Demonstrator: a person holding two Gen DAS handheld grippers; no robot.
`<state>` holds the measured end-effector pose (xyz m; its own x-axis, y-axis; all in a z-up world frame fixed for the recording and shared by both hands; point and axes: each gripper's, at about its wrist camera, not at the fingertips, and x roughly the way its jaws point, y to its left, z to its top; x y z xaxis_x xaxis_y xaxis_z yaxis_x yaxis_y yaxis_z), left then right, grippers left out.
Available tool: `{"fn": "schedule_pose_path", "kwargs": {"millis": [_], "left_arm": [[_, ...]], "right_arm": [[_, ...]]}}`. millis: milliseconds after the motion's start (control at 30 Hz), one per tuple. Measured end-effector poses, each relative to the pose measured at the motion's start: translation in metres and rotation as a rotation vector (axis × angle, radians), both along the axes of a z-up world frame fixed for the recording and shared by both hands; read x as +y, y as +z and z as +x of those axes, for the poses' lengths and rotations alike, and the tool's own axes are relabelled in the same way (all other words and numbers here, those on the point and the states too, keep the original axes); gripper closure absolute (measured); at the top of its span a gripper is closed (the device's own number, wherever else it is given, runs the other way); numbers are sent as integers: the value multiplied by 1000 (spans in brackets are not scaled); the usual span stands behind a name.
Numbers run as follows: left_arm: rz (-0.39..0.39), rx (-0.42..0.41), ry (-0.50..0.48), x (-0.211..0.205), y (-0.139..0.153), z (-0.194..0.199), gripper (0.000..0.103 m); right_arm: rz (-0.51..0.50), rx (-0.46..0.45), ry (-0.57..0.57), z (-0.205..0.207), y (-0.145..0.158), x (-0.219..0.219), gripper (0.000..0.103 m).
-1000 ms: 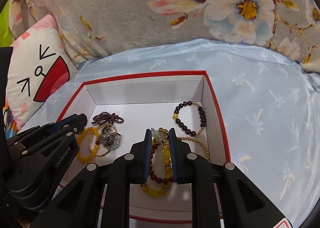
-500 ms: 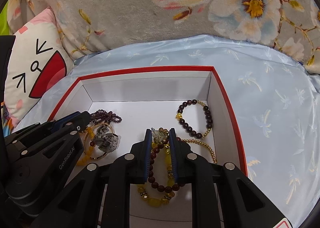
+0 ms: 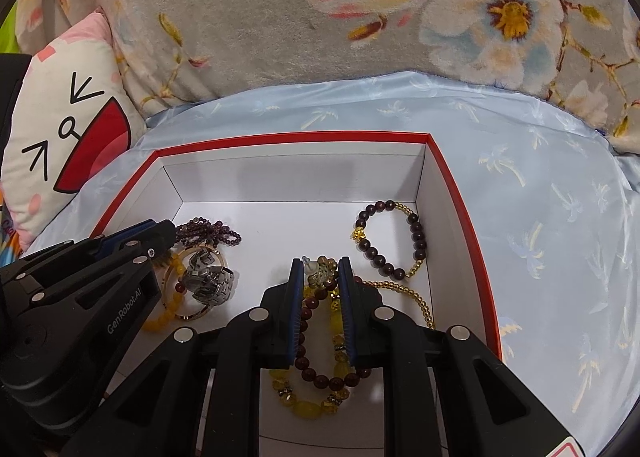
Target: Organize jewelry
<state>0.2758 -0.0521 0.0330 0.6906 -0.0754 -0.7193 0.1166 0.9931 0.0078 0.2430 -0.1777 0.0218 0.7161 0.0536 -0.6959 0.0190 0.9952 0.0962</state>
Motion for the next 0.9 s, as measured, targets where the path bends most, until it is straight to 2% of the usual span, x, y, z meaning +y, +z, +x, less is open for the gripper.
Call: {"fn": "schedule_pose_path", "kwargs": {"millis": [133, 267, 300, 333, 367, 600, 900], "left_arm": [[-3, 10, -6, 0, 0, 0, 91], [7, 4, -2, -1, 1, -4, 86], [20, -2, 8, -2, 3, -5, 78], [28, -12, 21, -1, 4, -8, 59], [29, -33, 30, 0, 7, -12, 55], [30, -46, 44, 10, 17, -29, 55], [24, -56, 54, 15, 28, -56, 55]], "right_arm": [[-1, 2, -5, -1, 0, 0, 86], [2, 3, -11, -5, 3, 0, 83], [6, 0, -13, -7, 5, -1, 79], [10, -3, -12, -9, 7, -2, 74], [10, -9, -11, -11, 9, -1, 72], [-25, -45, -19, -29, 26, 3, 60], [-37, -57, -35, -57, 41, 5, 55]]}}
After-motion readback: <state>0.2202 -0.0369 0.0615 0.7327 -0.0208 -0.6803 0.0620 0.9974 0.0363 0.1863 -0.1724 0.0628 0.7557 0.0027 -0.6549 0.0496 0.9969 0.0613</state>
